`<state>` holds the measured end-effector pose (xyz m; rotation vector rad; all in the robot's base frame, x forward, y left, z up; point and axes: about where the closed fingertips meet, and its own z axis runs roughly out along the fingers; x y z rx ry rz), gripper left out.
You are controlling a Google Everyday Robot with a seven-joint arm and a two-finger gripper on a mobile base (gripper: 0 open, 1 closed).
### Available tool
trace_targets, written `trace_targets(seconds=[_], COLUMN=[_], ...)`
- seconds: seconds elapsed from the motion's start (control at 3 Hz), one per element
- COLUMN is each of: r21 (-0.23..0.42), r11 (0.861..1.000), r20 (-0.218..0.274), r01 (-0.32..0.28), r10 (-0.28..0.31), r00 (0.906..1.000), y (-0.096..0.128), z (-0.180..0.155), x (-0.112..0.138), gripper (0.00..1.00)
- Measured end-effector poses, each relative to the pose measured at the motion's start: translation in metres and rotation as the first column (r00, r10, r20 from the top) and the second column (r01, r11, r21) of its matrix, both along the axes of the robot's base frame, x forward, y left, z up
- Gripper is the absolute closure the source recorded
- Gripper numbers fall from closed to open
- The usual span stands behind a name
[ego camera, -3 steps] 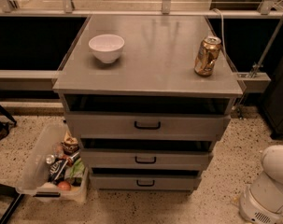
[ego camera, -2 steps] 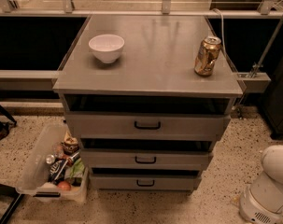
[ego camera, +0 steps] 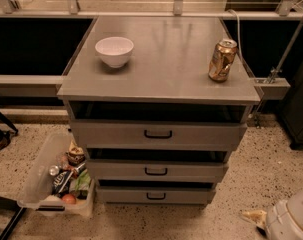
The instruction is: Open top drawer
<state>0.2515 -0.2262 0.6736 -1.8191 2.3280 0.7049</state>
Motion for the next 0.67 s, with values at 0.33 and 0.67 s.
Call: trace_targets(seconds=[0.33,0.67], r21=[0.085,0.073], r11=[0.991,0.979], r20=[0.164,0.242], r01=[-0.107,-0.192], r10=[0.092,0.169], r00=[0.9821,0.9554], y=[0.039,0.061], z=[0.111,0.151], x=[-0.031,-0.046], gripper=[0.0,0.0])
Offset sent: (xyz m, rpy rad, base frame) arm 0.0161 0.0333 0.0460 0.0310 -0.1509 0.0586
